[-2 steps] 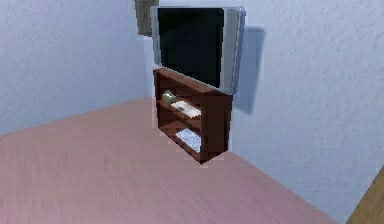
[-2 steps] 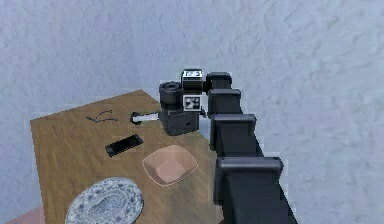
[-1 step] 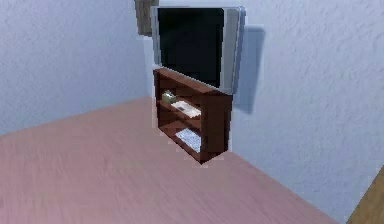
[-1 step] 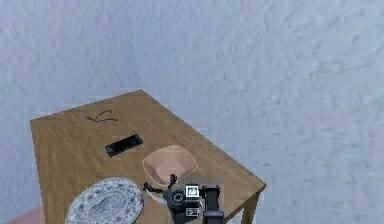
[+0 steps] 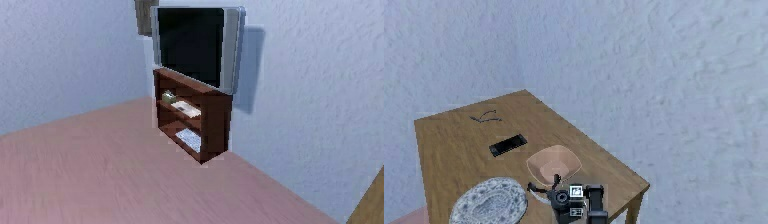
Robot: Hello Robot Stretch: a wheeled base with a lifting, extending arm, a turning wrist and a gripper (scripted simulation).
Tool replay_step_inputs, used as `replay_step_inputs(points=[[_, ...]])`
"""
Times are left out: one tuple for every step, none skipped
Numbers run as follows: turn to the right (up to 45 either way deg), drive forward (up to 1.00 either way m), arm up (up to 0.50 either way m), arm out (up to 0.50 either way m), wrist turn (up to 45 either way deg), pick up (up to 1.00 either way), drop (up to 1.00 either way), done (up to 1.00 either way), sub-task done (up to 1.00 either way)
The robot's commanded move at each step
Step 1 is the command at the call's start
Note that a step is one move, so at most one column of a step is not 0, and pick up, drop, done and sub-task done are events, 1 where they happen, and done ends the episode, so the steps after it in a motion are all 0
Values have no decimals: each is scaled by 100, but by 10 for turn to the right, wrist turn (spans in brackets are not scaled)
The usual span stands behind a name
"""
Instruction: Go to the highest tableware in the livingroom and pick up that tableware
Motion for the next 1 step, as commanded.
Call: replay_step_inputs(points=[[0, 0, 10, 0, 0, 0, 0, 0, 0]])
